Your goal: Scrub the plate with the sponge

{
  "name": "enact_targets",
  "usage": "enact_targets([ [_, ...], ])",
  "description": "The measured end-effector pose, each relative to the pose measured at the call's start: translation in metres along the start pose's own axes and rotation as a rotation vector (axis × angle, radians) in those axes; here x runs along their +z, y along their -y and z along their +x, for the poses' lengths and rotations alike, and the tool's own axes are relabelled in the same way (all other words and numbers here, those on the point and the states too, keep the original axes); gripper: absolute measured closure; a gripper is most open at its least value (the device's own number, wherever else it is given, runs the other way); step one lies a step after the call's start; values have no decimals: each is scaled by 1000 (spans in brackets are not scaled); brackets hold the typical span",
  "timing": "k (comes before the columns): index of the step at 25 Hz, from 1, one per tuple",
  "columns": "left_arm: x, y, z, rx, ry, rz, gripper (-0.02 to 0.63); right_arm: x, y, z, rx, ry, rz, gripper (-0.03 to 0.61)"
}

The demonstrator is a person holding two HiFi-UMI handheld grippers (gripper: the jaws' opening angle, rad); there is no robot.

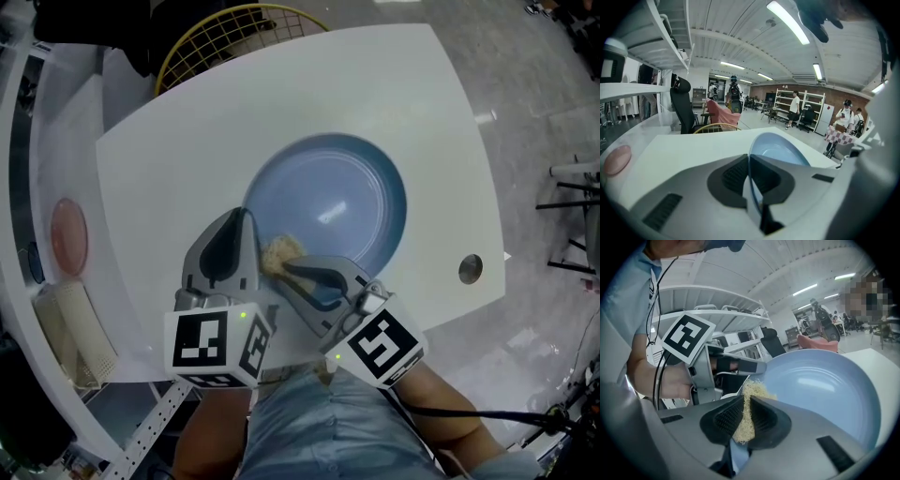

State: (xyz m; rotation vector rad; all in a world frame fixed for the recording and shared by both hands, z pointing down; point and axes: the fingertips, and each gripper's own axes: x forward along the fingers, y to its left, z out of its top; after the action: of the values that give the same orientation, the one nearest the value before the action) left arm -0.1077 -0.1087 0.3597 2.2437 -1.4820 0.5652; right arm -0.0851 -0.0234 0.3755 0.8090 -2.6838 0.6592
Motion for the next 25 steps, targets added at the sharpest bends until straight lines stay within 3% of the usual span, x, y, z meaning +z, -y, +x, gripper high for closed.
enact_targets([
  [12, -3, 2, -8, -11, 4, -53, 591, -28, 5, -24, -46, -87, 39, 532],
  [25, -5, 4, -13, -18, 8, -47, 591, -48, 35, -57, -210, -125, 99, 532],
])
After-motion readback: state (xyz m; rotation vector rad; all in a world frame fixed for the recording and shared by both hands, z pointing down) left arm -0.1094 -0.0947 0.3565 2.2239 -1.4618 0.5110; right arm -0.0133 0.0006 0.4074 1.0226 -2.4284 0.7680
